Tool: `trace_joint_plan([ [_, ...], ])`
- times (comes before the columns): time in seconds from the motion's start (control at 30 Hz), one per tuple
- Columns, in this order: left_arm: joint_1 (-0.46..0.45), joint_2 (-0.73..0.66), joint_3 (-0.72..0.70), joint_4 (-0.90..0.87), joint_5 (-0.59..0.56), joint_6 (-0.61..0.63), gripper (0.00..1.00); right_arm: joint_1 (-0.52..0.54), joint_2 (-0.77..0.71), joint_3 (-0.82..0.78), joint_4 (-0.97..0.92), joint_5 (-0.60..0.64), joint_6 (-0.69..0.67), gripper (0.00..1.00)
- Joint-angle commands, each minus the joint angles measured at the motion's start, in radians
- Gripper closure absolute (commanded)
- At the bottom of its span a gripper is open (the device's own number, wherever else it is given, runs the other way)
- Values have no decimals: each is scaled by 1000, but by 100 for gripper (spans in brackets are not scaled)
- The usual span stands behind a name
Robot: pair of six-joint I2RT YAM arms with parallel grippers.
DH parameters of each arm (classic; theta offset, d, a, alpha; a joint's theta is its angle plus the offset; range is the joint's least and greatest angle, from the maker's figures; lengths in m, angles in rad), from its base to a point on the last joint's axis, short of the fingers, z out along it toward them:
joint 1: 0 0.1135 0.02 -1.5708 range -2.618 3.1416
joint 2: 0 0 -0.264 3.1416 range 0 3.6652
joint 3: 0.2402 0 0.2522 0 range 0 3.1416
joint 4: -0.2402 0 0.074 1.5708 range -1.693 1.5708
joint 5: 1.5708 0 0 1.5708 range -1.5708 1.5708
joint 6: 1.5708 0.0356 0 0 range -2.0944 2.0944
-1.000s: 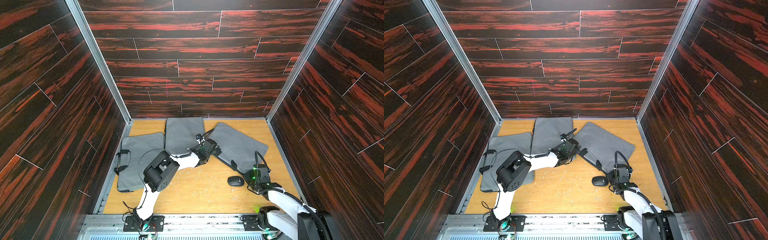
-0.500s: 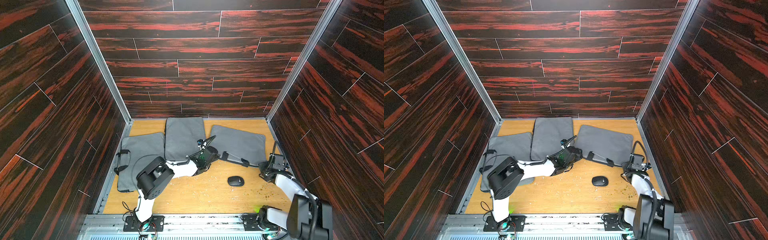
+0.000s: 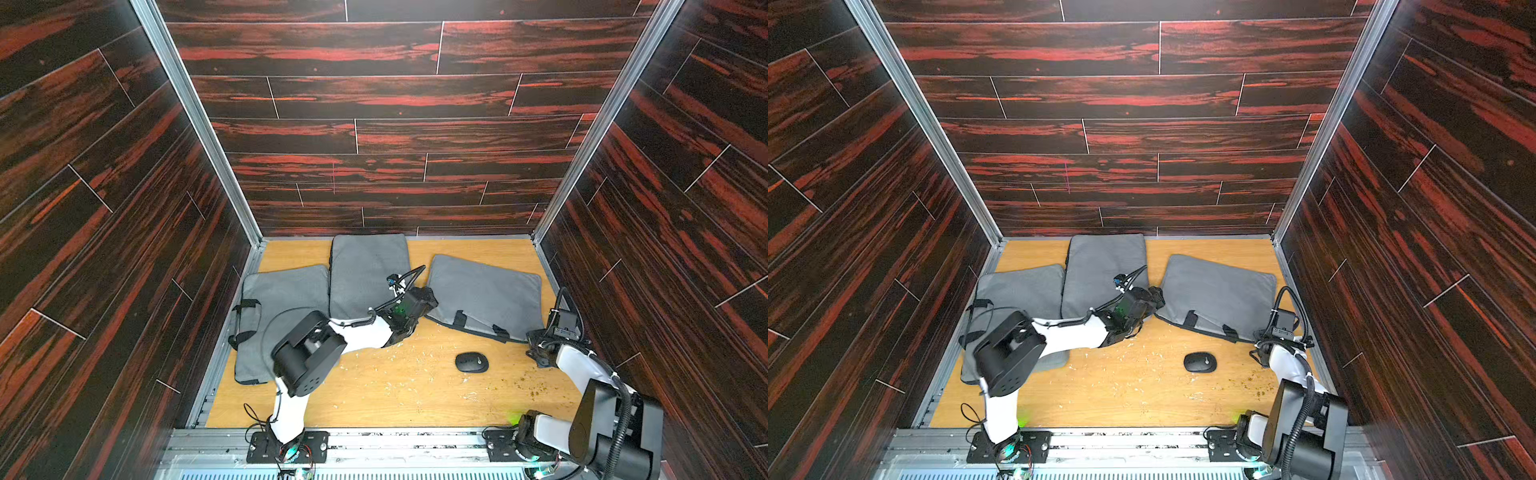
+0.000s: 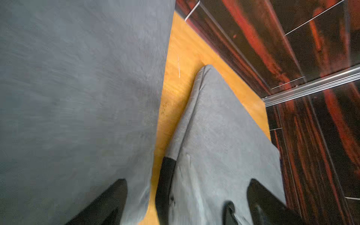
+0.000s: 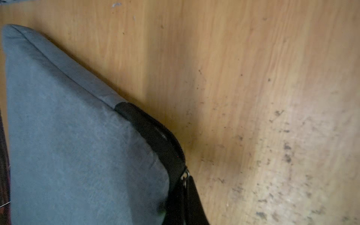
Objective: Put the mouse into the laptop bag
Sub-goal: Unzip the zipper on the zippered laptop bag.
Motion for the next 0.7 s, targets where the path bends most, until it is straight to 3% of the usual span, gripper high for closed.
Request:
trace_joint_plan([
  [0.0, 2, 64, 59, 3, 84, -12, 14, -5, 16, 17, -49, -7, 17, 100],
  [0.2, -15, 179, 161, -1, 195, -41, 24, -5, 35, 39, -108, -4, 43, 100],
  [0.27, -19, 216, 194, 2, 229, -54, 42, -5, 39, 56, -137, 5, 51, 100],
  [0.33, -21, 242, 214, 12, 253, -62, 75, -5, 43, 66, -146, -12, 47, 100],
  [0.43, -30, 236, 213, 14, 242, -56, 95, -3, 45, 52, -140, -75, 56, 100],
  [0.47, -32, 227, 207, 13, 231, -54, 99, 3, 42, 43, -132, -107, 63, 100],
  [0.67, -50, 197, 173, 40, 200, -52, 100, 145, 29, 15, -74, -178, 145, 100],
])
